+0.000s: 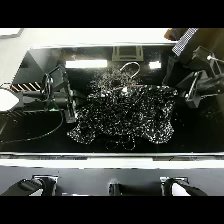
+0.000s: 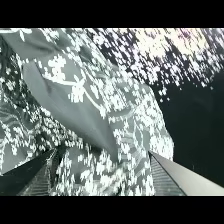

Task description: Fold the clothes and pants, and hang the long-sleeved shirts on hangers.

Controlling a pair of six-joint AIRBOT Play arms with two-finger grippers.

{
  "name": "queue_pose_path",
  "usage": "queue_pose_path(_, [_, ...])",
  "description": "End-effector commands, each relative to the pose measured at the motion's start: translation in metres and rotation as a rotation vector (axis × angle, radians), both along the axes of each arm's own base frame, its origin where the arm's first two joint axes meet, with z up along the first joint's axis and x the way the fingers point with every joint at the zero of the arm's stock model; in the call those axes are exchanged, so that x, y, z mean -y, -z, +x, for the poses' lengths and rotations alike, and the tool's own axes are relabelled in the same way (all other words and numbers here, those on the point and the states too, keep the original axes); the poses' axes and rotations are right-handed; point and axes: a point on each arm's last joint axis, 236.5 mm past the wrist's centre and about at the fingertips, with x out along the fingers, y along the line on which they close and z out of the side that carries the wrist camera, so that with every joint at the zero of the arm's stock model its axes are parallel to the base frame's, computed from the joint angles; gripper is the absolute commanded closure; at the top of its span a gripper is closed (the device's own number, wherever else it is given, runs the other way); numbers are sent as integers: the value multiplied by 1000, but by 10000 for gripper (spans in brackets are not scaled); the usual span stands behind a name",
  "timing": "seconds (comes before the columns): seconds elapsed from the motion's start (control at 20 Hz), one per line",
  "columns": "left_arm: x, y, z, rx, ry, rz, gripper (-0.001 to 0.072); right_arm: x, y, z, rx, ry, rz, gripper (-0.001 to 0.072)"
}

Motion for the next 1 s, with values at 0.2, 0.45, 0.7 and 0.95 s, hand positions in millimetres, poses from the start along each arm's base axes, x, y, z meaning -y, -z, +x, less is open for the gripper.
queue_pose_path(0.2, [0, 0, 0, 0, -1, -1, 691, -25, 7, 11, -13, -100, 134, 131])
queue_pose_path(0.45, [0, 0, 0, 0, -1, 0, 690, -43, 24, -12, -97, -203, 68, 651])
queue_pose_path(0.7, [0, -1, 3, -15, -23, -12, 480, -26, 11, -27, -92, -119, -26, 694])
queue_pose_path(0.95, [-21, -5, 41, -40, -264, -54, 76, 9, -35, -50, 0, 178, -147, 695])
